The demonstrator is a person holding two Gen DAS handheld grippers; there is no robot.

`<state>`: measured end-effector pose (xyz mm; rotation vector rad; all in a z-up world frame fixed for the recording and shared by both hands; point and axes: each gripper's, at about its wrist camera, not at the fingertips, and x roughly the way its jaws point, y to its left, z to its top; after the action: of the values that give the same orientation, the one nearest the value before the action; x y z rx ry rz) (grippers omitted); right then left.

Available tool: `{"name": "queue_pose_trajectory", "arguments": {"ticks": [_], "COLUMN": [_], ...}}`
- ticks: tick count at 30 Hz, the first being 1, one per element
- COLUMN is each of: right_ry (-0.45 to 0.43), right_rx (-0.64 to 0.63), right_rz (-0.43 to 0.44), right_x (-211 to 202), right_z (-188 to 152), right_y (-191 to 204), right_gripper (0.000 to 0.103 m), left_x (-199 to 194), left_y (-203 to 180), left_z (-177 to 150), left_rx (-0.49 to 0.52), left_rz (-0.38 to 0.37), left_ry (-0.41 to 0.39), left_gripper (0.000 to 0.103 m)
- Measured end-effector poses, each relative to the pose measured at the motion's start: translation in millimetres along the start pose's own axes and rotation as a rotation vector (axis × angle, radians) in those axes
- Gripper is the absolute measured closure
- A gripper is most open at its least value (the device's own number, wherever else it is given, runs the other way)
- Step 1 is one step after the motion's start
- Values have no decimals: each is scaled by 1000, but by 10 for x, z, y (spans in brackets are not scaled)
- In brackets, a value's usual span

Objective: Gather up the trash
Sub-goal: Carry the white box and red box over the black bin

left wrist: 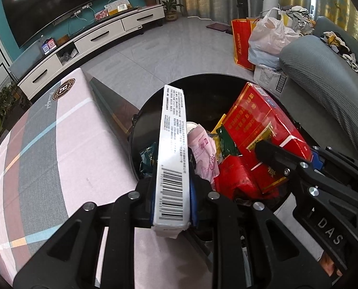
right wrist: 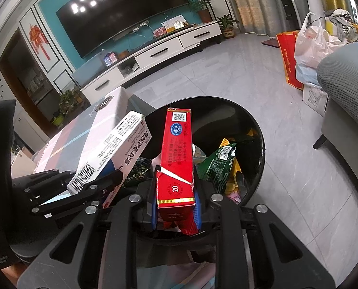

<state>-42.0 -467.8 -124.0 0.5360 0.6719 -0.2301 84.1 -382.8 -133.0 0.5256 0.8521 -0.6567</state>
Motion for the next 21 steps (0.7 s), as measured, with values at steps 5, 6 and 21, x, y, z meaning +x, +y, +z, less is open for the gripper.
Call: {"name": "queue_pose_trajectory", "arguments": {"ticks": [5,6,21], "right_ry": [2,2,10], "right_rx": [2,3,8], "right_rz": [-1,-1,-4], "right_x": [7,9,77], "right_z": [1,-2,-4], "right_y": [-1,-3,-72], "right_gripper": [80,80,80], "left_x": [26,33,81], "left_y": [-8,-6,12], "left_z": [5,9,30], "left_rx": [1,0,-4], "left_rz": [0,-1,0], "left_ry": [3,5,11], "left_gripper": [81,81,81]}}
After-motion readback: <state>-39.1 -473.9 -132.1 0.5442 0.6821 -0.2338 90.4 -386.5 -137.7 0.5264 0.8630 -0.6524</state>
